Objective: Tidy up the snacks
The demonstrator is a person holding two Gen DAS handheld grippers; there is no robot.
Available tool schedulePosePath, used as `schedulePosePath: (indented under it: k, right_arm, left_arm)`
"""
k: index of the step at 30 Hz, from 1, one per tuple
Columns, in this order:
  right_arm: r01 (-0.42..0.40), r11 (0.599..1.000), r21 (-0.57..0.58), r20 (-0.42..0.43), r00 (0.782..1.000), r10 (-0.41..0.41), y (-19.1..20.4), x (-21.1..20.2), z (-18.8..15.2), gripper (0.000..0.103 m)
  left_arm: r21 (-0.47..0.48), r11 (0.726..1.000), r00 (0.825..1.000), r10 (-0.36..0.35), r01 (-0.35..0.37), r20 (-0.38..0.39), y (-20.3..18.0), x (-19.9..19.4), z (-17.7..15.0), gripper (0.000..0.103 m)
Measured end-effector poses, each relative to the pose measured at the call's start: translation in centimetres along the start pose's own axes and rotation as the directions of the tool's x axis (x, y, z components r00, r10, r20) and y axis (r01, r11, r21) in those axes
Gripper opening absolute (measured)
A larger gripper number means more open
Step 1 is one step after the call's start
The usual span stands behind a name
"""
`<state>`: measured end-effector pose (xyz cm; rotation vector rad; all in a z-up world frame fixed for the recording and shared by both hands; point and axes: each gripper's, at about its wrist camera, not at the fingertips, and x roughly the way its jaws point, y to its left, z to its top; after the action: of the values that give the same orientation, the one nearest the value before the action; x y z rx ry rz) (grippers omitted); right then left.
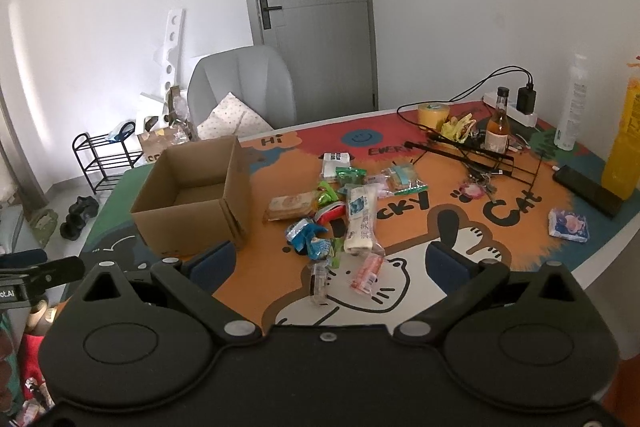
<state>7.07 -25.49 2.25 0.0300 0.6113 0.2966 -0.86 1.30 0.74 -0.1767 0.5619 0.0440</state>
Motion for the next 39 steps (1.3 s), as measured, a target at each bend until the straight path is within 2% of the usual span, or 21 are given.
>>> schedulePosePath:
  k: [21, 39]
  right_arm:
    - [0.005, 1.0, -0.003, -0.003, 1.0, -0.005, -0.01, -0.01, 0.07, 0.103]
    - [0.009, 1.0, -0.007, 0.008, 1.0, -0.009, -0.31, -0.03, 0.25, 0.103]
  left_arm:
    - [0.005, 1.0, 1.0, -0.005, 0.005, -0.002, -0.08, -0.18, 0.08, 0.103]
    - [0.016, 1.0, 0.999, -0.027, 0.027, 0.026, -0.56, -0.95, 0.41, 0.103]
